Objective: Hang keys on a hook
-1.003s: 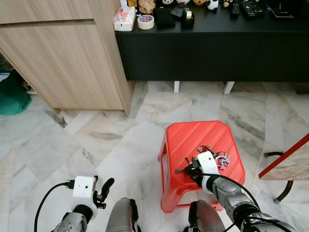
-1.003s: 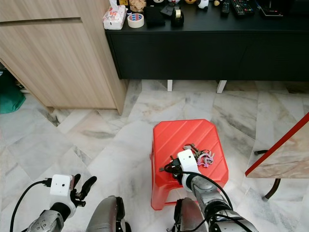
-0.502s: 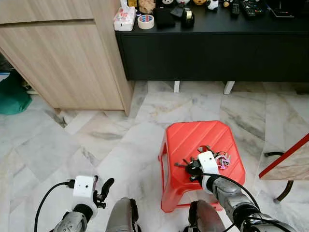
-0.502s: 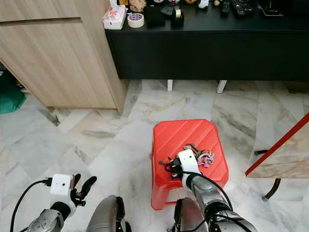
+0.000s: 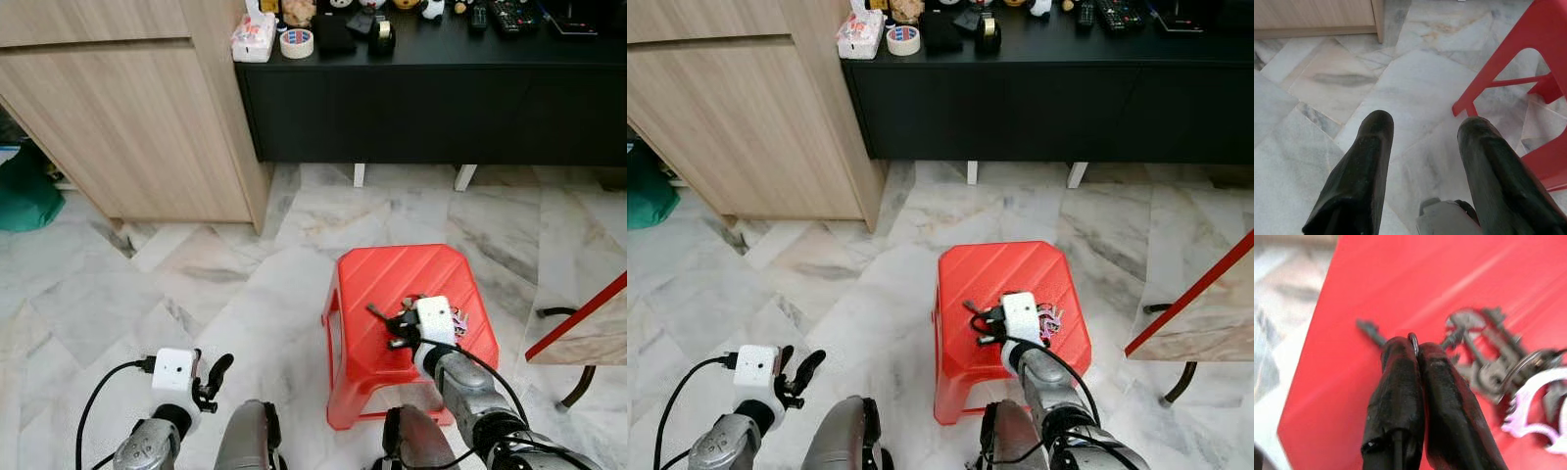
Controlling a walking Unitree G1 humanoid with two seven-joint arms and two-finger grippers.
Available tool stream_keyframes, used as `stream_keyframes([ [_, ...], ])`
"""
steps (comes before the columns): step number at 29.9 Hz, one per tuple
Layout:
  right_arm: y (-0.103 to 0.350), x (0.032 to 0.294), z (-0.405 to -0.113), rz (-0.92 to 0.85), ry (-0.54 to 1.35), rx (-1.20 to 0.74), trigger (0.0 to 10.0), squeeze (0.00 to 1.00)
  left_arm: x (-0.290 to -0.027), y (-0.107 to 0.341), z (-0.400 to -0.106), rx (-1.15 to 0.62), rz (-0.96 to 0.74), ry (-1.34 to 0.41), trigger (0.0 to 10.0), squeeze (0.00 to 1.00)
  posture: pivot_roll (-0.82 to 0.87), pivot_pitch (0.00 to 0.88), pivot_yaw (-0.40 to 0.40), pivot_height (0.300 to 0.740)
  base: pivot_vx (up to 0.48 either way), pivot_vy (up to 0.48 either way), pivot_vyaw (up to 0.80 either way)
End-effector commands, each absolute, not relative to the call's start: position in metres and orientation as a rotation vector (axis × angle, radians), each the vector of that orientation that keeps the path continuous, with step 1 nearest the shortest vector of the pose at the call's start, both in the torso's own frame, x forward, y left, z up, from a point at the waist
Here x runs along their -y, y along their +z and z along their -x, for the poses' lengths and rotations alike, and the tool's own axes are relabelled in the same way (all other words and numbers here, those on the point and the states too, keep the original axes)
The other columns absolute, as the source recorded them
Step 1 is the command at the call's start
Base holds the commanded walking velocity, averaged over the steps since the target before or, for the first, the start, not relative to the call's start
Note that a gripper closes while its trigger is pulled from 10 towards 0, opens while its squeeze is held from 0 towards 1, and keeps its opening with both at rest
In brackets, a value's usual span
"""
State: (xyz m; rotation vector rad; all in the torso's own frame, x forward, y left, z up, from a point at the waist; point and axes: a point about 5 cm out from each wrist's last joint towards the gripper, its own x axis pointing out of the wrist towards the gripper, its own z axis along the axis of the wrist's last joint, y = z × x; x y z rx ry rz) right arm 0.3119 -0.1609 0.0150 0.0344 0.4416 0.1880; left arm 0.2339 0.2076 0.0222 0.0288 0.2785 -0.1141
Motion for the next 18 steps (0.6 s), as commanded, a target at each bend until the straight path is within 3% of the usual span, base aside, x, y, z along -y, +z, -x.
stream_keyframes([
  [1, 0.021, 0.157, -0.314, -0.104, 0.154, -0.36, 0.0, 0.0, -0.215, 0.015, -0.23, -0.31, -0.046, -0.087, 10.0, 0.0, 0.13, 0.131, 0.02, 0.626, 0.0, 0.0, 0.0],
  [14, 0.04, 0.147, -0.315, -0.145, 0.102, -0.153, 0.0, 0.0, -0.222, 0.005, -0.243, -0.327, -0.047, -0.031, 10.0, 0.0, 0.08, 0.047, 0.002, 0.626, 0.0, 0.0, 0.0],
  [15, 0.045, 0.151, -0.313, -0.134, 0.056, -0.115, 10.0, 0.0, -0.224, 0.003, -0.246, -0.33, -0.045, -0.015, 10.0, 0.0, 0.07, 0.028, -0.004, 0.626, 0.0, 0.0, 0.0],
  [18, 0.047, 0.157, -0.31, -0.13, 0.004, -0.094, 10.0, 0.0, -0.226, 0.0, -0.249, -0.339, -0.042, 0.001, 10.0, 0.0, 0.05, 0.012, -0.007, 0.626, 0.0, 0.0, 0.0],
])
